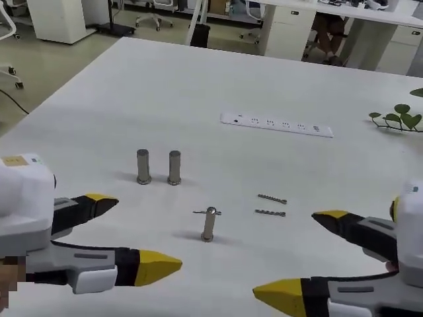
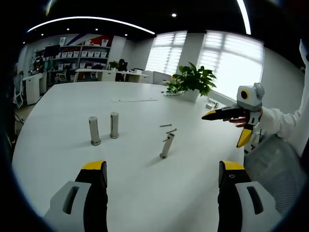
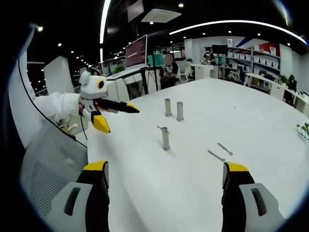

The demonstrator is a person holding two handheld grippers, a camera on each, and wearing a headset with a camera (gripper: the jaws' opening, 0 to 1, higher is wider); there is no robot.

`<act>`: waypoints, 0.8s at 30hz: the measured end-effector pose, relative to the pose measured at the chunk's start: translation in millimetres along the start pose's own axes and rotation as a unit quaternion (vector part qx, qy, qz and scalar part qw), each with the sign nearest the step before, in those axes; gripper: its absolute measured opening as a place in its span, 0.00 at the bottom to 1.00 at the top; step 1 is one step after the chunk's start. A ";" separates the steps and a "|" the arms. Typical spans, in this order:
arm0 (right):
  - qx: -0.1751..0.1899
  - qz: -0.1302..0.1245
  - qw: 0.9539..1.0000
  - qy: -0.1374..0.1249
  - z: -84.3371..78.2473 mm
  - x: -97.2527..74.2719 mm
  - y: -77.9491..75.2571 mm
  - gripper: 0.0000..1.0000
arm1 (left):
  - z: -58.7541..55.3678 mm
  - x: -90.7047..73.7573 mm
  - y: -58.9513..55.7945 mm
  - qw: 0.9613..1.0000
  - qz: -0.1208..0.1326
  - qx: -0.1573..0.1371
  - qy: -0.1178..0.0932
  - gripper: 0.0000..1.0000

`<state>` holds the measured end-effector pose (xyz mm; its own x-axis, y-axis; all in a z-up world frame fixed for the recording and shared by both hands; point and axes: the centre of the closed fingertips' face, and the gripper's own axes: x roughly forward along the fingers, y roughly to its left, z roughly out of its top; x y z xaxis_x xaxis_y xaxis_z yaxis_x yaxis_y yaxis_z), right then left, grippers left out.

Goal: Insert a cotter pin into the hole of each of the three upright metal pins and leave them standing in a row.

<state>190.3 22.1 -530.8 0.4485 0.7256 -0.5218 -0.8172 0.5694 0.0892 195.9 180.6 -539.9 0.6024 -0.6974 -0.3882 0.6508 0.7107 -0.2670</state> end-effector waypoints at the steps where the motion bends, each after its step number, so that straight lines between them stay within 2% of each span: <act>1: 0.001 -0.001 1.000 0.001 -0.6 -0.7 -0.2 0.96 | 0.0 -0.2 0.3 1.000 0.000 0.001 0.000 0.95; 5: 0.030 -0.007 1.000 0.003 -4.8 -1.6 -1.8 0.96 | -0.2 -0.9 3.2 1.000 0.003 0.001 0.000 0.96; 12: 0.032 -0.012 0.999 0.003 -5.9 -2.3 -0.8 0.96 | 4.1 -0.4 18.1 1.000 0.020 0.000 -0.004 0.96; 15: 0.030 -0.017 0.999 0.002 -5.3 -4.4 -2.0 0.94 | 6.6 0.8 23.0 1.000 0.024 0.008 -0.003 0.96; 18: 0.032 -0.021 0.999 0.001 -6.4 -7.0 -4.2 0.93 | 14.6 2.0 29.0 0.999 0.027 0.012 -0.013 0.95; 22: 0.035 -0.032 0.999 0.002 -10.8 -12.5 -8.6 0.92 | 20.8 4.0 43.2 0.998 0.043 0.034 -0.005 0.92; 24: 0.039 -0.036 0.999 0.001 -12.2 -15.0 -9.6 0.92 | 25.4 5.4 49.0 0.998 0.048 0.038 -0.009 0.91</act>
<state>187.0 1.0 -534.2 0.5038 0.6815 -0.5309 -0.7529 0.6477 0.1170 242.8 209.3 -532.6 0.6712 -0.6289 -0.3923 0.6225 0.7656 -0.1623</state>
